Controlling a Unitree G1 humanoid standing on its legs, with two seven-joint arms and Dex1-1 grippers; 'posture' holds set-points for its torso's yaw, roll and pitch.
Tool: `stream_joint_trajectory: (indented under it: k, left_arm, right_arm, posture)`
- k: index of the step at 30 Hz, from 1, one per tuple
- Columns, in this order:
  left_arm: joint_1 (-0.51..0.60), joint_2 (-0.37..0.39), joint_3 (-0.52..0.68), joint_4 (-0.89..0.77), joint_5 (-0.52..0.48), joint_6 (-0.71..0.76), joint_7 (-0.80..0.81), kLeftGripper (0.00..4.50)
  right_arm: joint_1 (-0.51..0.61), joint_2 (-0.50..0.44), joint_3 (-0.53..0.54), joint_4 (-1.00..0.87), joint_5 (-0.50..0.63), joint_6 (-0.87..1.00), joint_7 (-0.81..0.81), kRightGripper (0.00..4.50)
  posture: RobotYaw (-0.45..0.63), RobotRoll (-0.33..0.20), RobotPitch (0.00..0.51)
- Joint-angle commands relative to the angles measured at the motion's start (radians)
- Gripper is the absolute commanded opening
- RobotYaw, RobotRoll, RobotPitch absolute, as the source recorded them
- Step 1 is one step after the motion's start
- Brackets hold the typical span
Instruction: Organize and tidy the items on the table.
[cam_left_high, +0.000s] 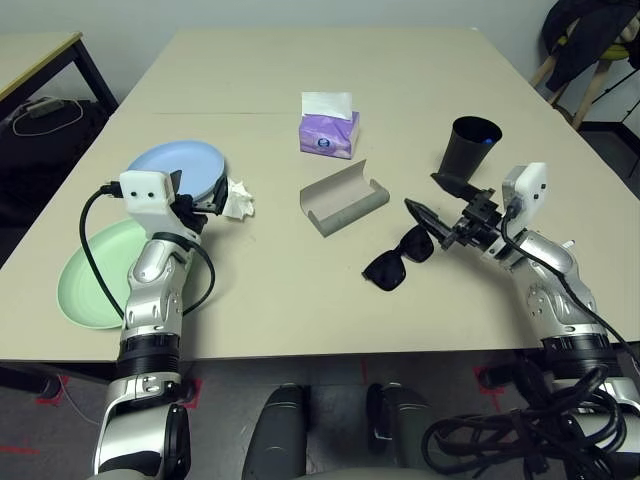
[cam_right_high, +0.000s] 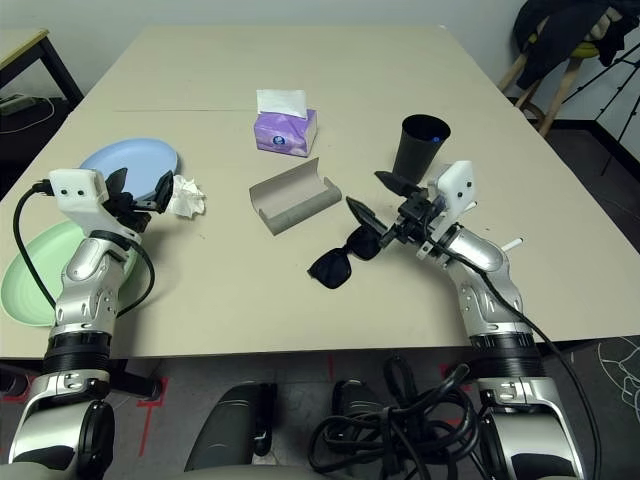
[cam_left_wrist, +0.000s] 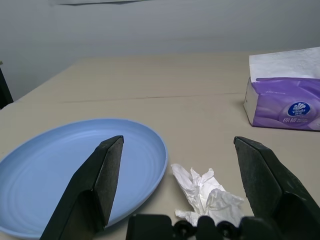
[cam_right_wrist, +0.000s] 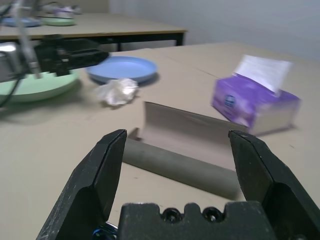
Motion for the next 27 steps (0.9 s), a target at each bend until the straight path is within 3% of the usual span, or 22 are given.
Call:
stream_joint_trajectory:
  k: [1,7,13,27]
  left_arm:
    - [0.031,0.015,-0.001,-0.037,0.004,0.021,-0.004,4.50]
    - [0.047,0.033,0.003,-0.067,-0.006,0.059,-0.013,4.50]
    - [0.036,0.067,0.003,-0.095,-0.025,0.153,-0.044,4.50]
    - [-0.075,0.388,0.041,-0.069,-0.077,0.740,-0.150,4.50]
  right_arm:
    - [0.003,-0.032,0.048,0.001,0.005,-0.035,0.136,4.46]
    - [0.013,-0.077,0.092,-0.011,-0.006,-0.091,0.276,4.46]
    - [0.026,-0.079,0.097,-0.025,-0.008,-0.111,0.296,4.46]
    - [0.056,-0.058,0.106,-0.064,-0.013,-0.099,0.253,4.46]
  posture:
    - [0.09,0.000,0.100]
    - [0.10,0.000,0.103]
    - [0.09,0.000,0.103]
    - [0.11,0.000,0.105]
